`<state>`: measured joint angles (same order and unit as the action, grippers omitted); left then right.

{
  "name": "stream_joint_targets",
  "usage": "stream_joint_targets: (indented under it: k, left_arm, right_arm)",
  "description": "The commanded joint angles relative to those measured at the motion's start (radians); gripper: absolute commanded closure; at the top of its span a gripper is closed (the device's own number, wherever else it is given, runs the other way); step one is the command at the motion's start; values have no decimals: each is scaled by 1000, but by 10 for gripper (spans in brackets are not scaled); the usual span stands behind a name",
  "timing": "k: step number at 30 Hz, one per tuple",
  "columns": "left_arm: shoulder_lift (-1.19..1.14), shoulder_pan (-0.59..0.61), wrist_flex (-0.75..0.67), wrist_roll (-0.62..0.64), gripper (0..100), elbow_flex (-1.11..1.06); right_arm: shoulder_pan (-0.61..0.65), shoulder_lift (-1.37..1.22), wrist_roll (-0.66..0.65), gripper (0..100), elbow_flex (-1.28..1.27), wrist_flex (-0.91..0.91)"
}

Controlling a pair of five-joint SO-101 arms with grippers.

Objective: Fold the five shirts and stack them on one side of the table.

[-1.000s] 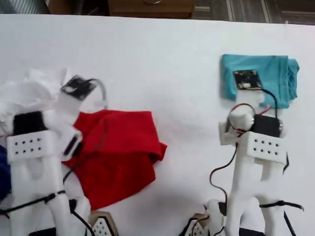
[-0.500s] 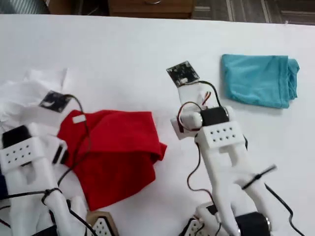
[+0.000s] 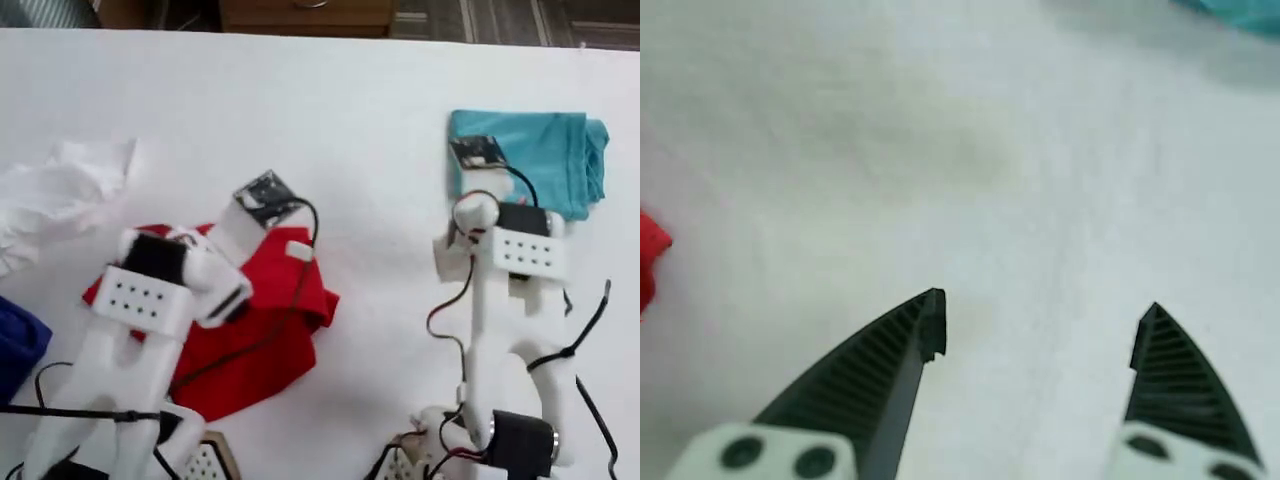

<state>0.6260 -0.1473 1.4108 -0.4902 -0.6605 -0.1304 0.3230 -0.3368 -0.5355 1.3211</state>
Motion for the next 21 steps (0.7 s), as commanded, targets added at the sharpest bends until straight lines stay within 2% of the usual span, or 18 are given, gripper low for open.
stream_joint_targets:
  k: [1,11,15,17,21]
  left_arm:
    - [18,-84,-87,72,741,-19]
    - [17,-109,-262,78,740,-255]
    - [17,-15,-328,69,740,-300]
    - [17,54,-351,21,750,-308]
    - [17,184,-367,-97,876,-314]
  right_arm:
    - [-68,-5,-43,701,37,61]
    - [-94,1,-114,701,35,111]
    - [-93,-1,-112,701,35,110]
    - [-93,-5,-112,701,35,108]
    - [-93,-5,-114,701,37,105]
